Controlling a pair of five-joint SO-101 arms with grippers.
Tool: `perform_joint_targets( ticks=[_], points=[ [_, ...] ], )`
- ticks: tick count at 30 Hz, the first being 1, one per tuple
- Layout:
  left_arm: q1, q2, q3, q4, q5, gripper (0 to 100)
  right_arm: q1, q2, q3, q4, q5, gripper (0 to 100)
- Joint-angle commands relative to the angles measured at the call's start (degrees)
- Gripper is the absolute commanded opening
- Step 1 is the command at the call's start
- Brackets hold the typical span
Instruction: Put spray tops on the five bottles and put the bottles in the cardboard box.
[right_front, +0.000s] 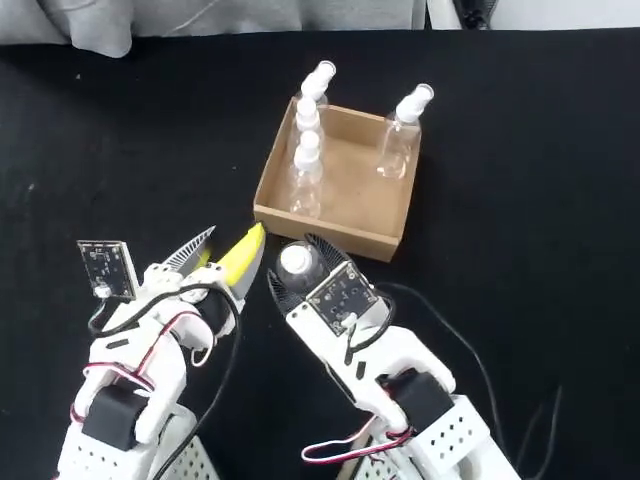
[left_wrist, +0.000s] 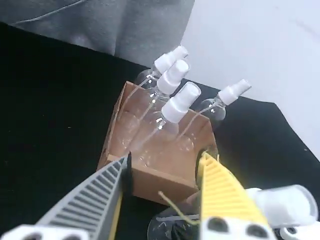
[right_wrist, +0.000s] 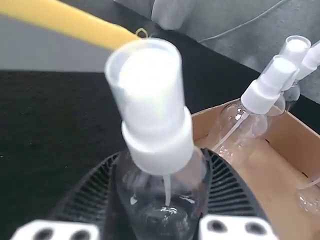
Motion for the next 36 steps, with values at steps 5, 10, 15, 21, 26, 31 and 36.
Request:
perform_joint_targets(
  ticks=[5, 10, 15, 21, 26, 31, 36],
  points=[
    [-4.35, -0.35, -4.7, -0.35, -0.18, 21, 0.09, -0.84, -0.75, -0.35, -0.44, 13.5],
    [-11.03, -0.35, -4.09, -0.35, -0.09, 21, 0.09, -0.84, -0.66, -0.35, -0.44, 13.5],
    [-15.34, -0.35, -4.0, -0.26, -0.09, 21, 0.09, -0.84, -0.4, -0.35, -0.44, 13.5],
    [-18.68, -0.35, -4.0, 3.69, -0.09, 21, 0.18, -0.84, -0.31, -0.35, -0.44, 13.5],
    [-21.05, -0.35, -4.0, 6.51, -0.09, 21, 0.18, -0.84, -0.22, -0.35, -0.53, 13.5],
    [-21.49, -0.35, -4.7, 8.18, -0.09, 21, 0.18, -0.84, 0.22, -0.35, -0.53, 13.5],
    [-21.49, -0.44, -6.81, 11.78, -0.09, 21, 0.18, -0.84, 0.48, -0.53, -0.53, 13.5]
  ],
)
